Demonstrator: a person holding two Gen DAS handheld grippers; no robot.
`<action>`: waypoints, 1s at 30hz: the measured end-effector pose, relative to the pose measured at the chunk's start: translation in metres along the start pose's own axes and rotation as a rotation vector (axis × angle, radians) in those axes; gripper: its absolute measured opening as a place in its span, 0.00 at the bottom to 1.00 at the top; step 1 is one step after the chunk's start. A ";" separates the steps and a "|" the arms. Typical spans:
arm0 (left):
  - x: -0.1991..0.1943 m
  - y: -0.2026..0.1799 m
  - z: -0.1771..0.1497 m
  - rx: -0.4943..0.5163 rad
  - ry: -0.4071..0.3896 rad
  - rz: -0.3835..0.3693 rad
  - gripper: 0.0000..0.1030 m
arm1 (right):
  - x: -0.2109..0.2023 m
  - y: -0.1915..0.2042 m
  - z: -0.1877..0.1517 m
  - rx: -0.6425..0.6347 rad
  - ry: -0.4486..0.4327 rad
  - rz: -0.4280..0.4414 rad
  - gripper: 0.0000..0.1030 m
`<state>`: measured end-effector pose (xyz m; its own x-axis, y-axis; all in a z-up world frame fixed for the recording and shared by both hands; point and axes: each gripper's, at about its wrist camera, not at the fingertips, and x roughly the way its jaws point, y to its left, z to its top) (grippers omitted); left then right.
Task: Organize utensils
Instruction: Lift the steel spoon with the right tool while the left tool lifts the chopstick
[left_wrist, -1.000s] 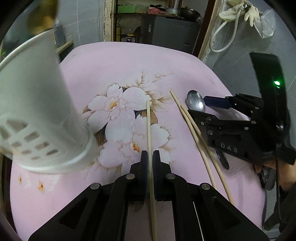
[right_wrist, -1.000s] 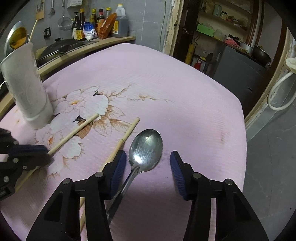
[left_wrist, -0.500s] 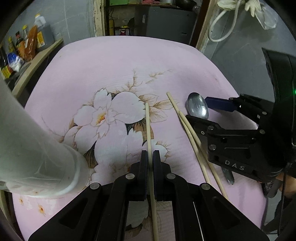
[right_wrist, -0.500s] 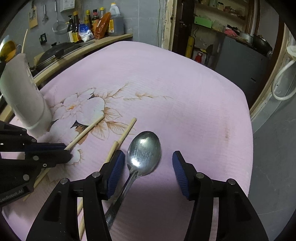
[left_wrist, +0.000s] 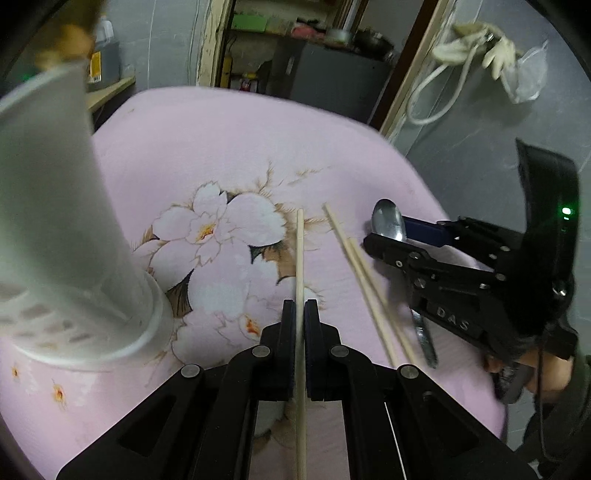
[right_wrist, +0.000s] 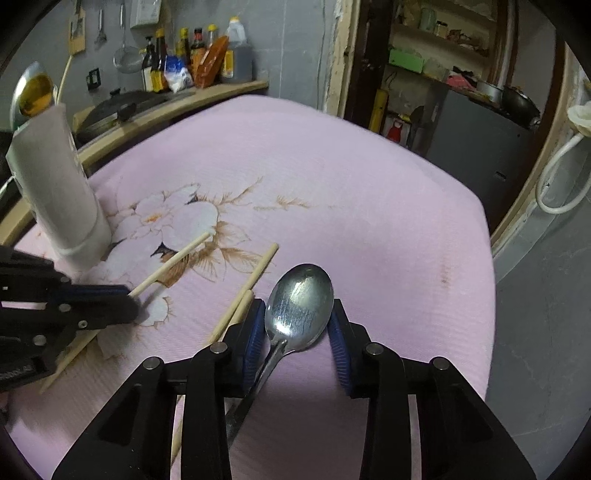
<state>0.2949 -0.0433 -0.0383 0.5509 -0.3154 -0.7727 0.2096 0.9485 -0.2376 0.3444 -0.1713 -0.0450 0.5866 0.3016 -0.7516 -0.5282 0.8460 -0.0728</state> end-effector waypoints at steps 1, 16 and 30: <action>-0.006 -0.002 -0.002 0.010 -0.027 -0.006 0.02 | -0.006 -0.001 -0.001 0.006 -0.027 0.003 0.31; -0.072 -0.018 -0.028 0.051 -0.438 -0.009 0.02 | -0.090 0.044 -0.032 -0.152 -0.477 -0.233 0.30; -0.114 -0.018 -0.051 0.070 -0.693 -0.030 0.02 | -0.123 0.061 -0.041 -0.188 -0.671 -0.298 0.30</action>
<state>0.1868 -0.0228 0.0242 0.9277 -0.3108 -0.2068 0.2717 0.9420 -0.1969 0.2143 -0.1746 0.0157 0.9368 0.3260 -0.1272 -0.3498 0.8623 -0.3661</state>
